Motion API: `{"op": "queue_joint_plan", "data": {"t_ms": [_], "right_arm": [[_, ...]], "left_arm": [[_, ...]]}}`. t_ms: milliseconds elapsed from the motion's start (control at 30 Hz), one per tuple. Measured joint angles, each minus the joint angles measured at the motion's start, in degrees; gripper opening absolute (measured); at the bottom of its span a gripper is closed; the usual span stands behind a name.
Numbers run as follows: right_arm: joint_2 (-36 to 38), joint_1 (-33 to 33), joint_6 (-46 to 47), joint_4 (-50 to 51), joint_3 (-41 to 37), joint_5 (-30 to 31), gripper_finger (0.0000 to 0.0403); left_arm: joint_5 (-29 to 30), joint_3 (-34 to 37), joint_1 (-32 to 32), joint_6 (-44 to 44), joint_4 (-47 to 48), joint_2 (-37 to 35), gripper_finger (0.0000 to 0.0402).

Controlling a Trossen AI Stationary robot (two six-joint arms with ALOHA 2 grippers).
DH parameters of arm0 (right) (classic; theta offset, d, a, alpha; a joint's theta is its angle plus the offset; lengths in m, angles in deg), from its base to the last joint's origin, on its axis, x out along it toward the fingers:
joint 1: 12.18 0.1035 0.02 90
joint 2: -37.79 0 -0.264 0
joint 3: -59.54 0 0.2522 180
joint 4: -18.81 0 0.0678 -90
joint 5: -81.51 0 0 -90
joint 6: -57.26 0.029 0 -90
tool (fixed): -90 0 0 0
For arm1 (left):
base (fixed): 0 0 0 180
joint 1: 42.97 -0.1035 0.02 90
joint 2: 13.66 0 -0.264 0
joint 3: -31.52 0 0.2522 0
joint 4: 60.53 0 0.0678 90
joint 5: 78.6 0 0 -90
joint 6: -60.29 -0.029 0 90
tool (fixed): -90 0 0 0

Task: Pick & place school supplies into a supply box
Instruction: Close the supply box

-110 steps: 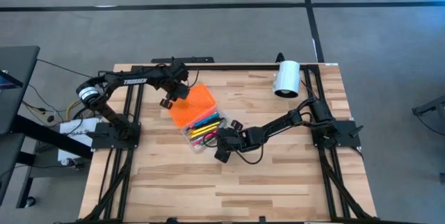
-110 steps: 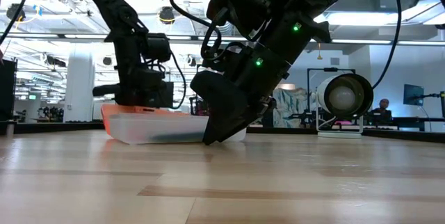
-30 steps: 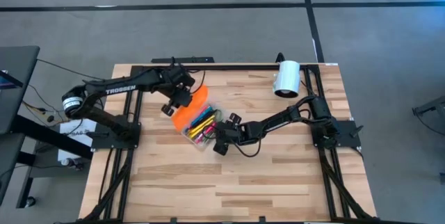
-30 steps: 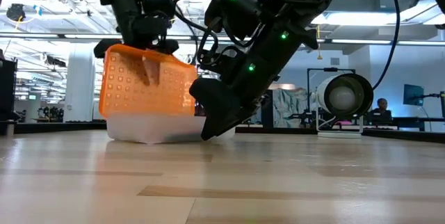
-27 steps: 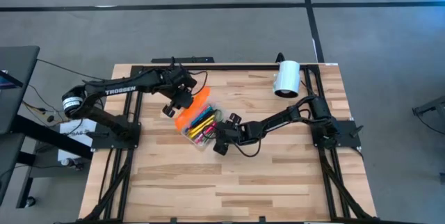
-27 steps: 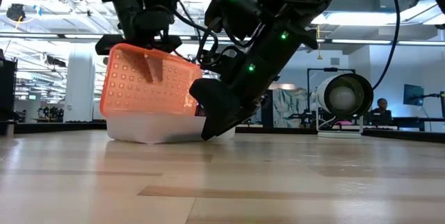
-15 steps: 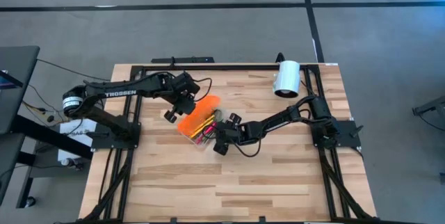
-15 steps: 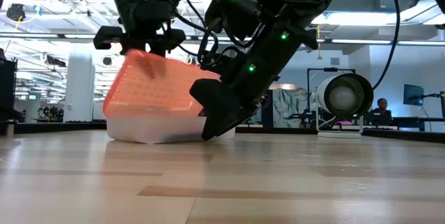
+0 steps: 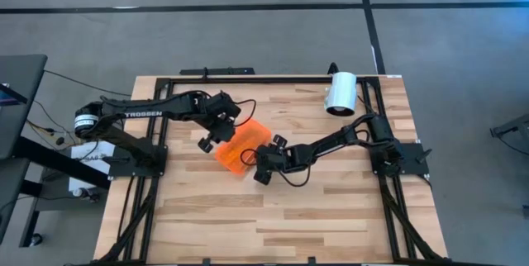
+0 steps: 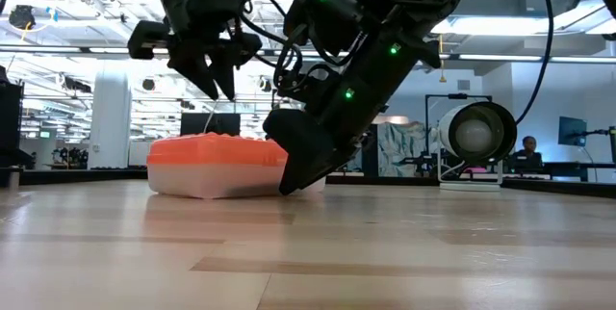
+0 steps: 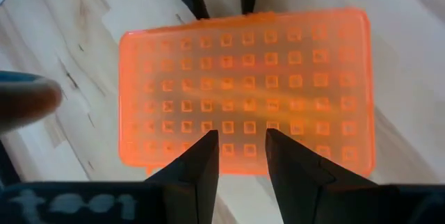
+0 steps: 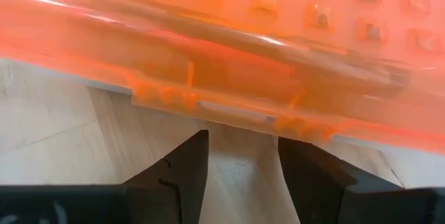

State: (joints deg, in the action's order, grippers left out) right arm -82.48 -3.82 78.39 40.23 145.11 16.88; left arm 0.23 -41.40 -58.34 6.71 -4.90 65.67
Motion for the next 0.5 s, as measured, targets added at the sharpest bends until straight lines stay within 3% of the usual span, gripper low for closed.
{"op": "queue_joint_plan", "data": {"t_ms": [300,500], "right_arm": [[0.0,3.1,0.6,2.11,0.02,0.5,0.0168],[1.57,4.85,3.17,6.72,-0.08,3.02,0.0168]], "left_arm": [[1.34,-0.02,-0.06,13.38,-2.42,-0.02,0.0109],[4.01,0.06,-2.13,17.53,-2.05,-0.04,0.0109]]}}
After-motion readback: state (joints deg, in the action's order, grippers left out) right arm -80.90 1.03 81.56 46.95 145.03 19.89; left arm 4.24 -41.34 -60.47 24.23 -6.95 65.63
